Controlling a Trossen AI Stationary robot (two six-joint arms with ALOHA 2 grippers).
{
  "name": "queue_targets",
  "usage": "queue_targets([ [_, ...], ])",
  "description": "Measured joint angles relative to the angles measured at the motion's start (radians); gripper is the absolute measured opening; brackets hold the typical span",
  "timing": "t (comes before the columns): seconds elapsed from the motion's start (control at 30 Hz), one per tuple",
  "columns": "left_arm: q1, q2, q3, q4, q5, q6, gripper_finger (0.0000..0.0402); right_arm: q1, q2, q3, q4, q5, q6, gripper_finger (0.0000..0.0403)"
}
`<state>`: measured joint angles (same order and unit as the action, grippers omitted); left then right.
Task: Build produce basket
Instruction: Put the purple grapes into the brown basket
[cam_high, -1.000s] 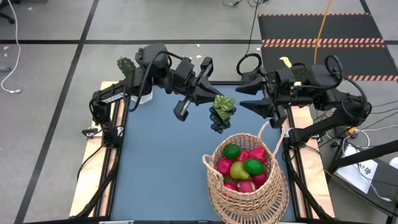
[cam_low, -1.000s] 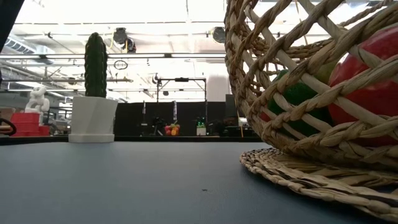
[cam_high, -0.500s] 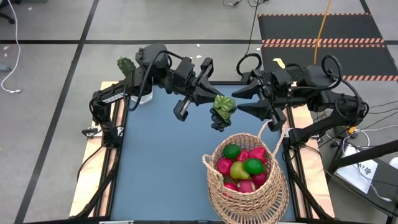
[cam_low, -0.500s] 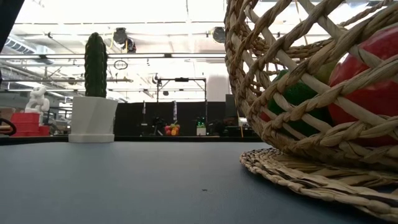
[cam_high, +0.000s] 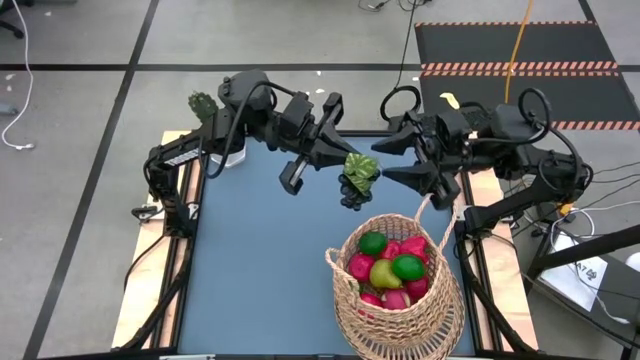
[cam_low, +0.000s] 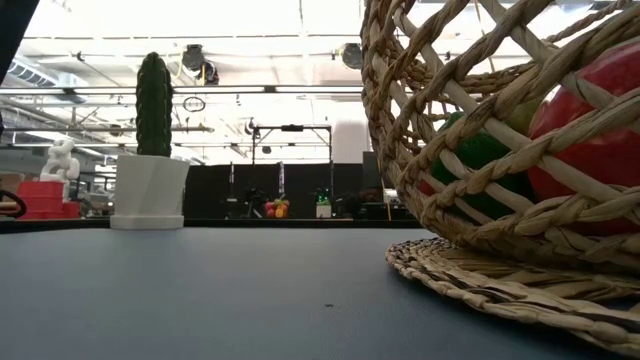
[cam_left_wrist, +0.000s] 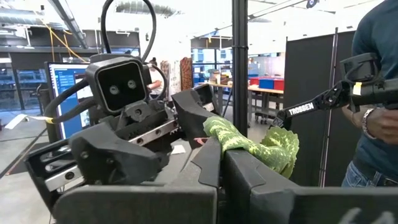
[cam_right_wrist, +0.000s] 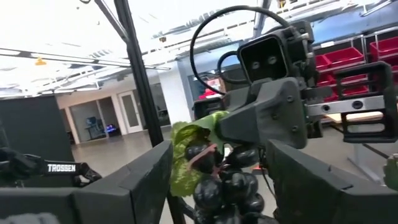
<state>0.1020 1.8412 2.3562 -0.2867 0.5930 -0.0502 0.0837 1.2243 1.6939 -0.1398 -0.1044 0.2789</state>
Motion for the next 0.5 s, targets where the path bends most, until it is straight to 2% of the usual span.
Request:
queue_targets([
  [0.2,0.000,0.000,0.000,0.000,-0.014,0.002,0.0008,0.000,0.008,0.000,-0.001,-0.001,-0.003,0.0236],
  [0.5,0.000,0.000,0.000,-0.002,-0.019,0.003,0.0009,0.000,0.012,0.000,0.000,-0.001,-0.003,0.0131],
])
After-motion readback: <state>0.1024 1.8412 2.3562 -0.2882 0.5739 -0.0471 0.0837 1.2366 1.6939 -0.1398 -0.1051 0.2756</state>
